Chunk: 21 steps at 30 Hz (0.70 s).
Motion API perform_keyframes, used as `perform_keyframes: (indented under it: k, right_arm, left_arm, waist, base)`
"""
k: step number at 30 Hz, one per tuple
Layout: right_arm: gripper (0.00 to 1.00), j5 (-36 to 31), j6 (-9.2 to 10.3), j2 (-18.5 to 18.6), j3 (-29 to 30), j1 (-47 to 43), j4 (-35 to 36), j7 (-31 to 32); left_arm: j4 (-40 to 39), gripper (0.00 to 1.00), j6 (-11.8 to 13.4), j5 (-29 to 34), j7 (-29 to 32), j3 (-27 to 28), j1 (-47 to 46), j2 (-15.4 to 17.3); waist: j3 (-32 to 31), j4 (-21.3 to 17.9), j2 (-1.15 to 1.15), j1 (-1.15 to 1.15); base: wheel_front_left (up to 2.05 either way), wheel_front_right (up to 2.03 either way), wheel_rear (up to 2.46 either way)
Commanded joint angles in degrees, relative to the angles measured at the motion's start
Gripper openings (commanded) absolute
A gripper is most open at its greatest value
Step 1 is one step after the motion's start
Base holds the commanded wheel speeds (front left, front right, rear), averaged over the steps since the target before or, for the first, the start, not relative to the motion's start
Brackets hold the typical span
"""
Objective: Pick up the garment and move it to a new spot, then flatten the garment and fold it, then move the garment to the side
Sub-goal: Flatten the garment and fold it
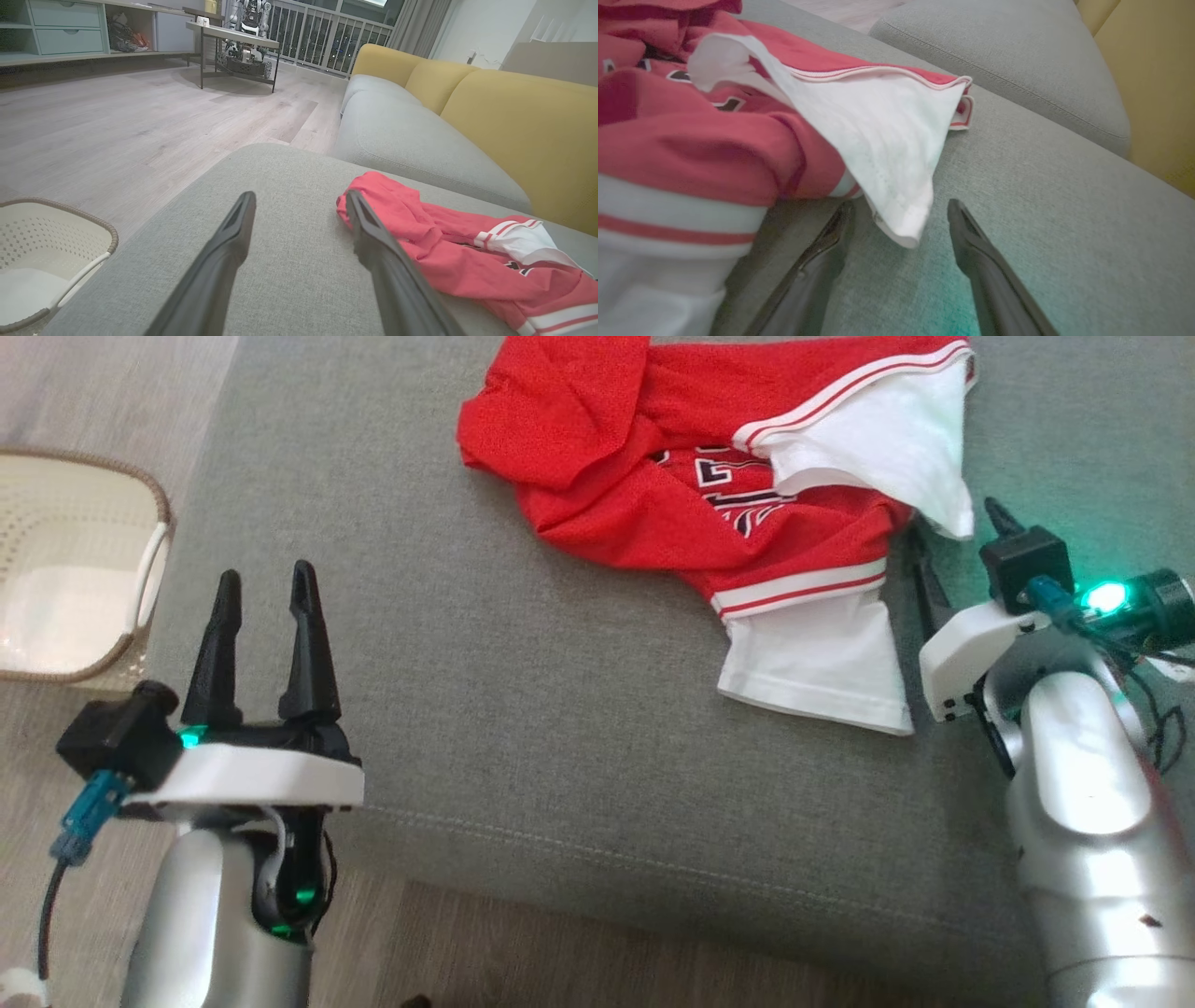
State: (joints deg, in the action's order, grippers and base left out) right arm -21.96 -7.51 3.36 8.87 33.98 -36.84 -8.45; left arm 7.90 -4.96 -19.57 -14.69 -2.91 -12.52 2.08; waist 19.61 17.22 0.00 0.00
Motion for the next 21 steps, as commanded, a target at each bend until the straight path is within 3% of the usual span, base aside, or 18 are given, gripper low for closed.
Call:
perform_keyframes:
  k: [1, 2, 3, 10, 21]
  right_arm:
    - [1.0, -1.1, 0.02, -0.4, -0.6, 2.0, 0.9, -1.2]
    - [0.15, -1.5, 0.02, -0.4, 0.1, 2.4, 0.4, -1.6]
    - [0.0, -2.0, 0.02, -0.4, 0.9, 2.8, 0.1, -2.2]
    - [0.0, -4.8, 0.02, -0.4, 3.9, 4.0, -0.7, -5.4]
    - [0.0, 3.6, 0.02, -0.5, 2.5, 6.9, 4.9, -6.5]
  left_arm:
    - [-1.5, 1.0, 0.3, -0.1, -0.3, 1.7, -1.9, 0.8]
    - [-1.4, 1.0, 0.3, -0.2, -0.3, 1.6, -1.9, 0.8]
    - [-1.4, 1.0, 0.3, -0.2, -0.3, 1.5, -1.9, 0.8]
    - [-0.7, 1.0, 0.4, 0.2, -0.3, 1.3, -1.6, 0.8]
    - [-0.7, 1.0, 0.7, 0.2, -0.3, -0.4, 0.1, 0.8]
  waist:
    - [0.5, 0.5, 0.0, 0.0]
    - [0.6, 0.5, 0.0, 0.0]
    - [0.8, 0.6, 0.0, 0.0]
    - [-0.5, -0.1, 0.0, 0.0]
    - [-5.1, -1.2, 0.0, 0.0]
  base:
    - [0.0, 0.0, 0.0]
    - [0.0, 0.0, 0.0]
    - [0.0, 0.0, 0.0]
    - [0.0, 0.0, 0.0]
    - [0.0, 0.0, 0.0]
